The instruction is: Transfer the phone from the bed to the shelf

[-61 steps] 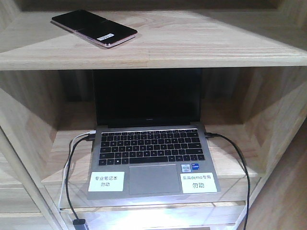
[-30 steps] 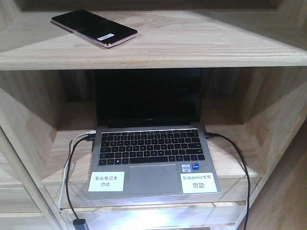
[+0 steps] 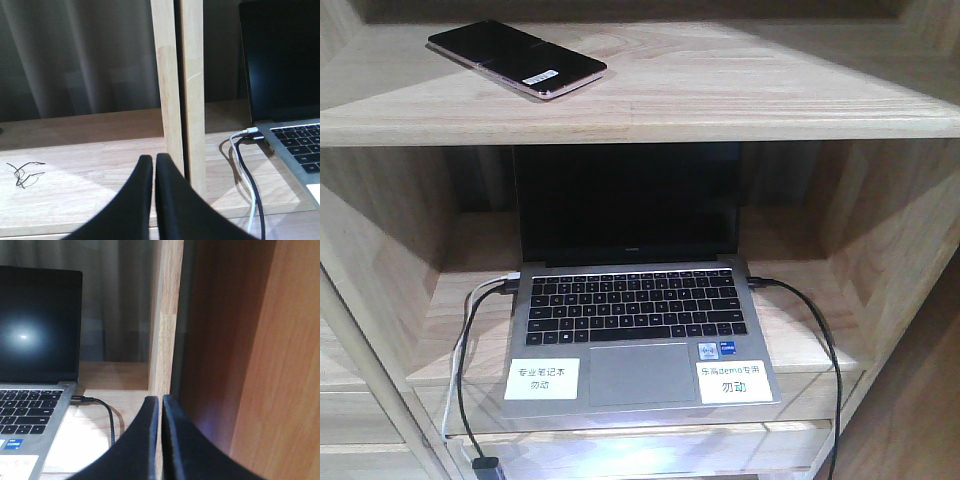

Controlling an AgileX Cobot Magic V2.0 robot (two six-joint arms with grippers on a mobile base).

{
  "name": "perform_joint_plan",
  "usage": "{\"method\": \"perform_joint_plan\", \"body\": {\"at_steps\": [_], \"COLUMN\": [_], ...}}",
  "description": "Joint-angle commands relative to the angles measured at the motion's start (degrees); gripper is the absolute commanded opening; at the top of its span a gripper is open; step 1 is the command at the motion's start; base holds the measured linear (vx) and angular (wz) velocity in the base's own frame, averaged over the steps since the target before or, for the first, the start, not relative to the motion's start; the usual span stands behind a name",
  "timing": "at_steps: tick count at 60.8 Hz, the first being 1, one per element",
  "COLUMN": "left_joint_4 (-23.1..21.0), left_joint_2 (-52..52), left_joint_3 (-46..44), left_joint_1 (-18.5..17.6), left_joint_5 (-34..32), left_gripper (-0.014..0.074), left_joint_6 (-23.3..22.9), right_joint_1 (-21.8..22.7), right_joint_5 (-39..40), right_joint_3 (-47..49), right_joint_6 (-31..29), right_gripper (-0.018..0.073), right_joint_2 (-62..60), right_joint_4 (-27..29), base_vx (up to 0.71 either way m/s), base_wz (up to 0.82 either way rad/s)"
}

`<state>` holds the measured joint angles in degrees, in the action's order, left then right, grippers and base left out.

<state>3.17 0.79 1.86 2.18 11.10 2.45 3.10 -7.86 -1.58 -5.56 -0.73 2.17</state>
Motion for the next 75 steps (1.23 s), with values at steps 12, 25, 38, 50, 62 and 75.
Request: {"method": "perform_joint_plan", "body": {"at_steps": [12, 25, 38, 50, 62, 75], "left_joint_4": [-0.3, -0.3, -0.3, -0.3, -0.3, -0.3], "left_joint_2": [0.6, 0.6, 0.6, 0.6, 0.6, 0.6], "left_joint_3": [-1.5, -1.5, -1.5, -1.5, -1.5, -1.5], "left_joint_1": [0.0, 0.0, 0.0, 0.0, 0.0, 0.0], "left_joint_5": [-4.1, -4.1, -4.1, -4.1, -4.1, -4.1], "left_gripper": [0.0001, 0.0001, 0.0001, 0.0001, 0.0001, 0.0001], "left_joint_6": [-0.2, -0.2, -0.2, -0.2, -0.2, -0.2], "right_joint_1": [0.2, 0.2, 0.2, 0.2, 0.2, 0.2], "right_joint_5": [4.0, 4.0, 4.0, 4.0, 4.0, 4.0], "right_joint_3": [-0.5, -0.5, -0.5, -0.5, -0.5, -0.5], "right_joint_6": [-0.3, -0.3, -0.3, -0.3, -0.3, -0.3], "right_gripper": [-0.0003, -0.0003, -0.0003, -0.0003, -0.0003, -0.0003], "right_joint_2": [-0.6, -0.6, -0.6, -0.6, -0.6, -0.6], "right_joint_4": [-0.1, -0.1, -0.1, -0.1, -0.1, -0.1], "base_vx": [0.0, 0.0, 0.0, 0.0, 0.0, 0.0], "base_wz": [0.0, 0.0, 0.0, 0.0, 0.0, 0.0]}}
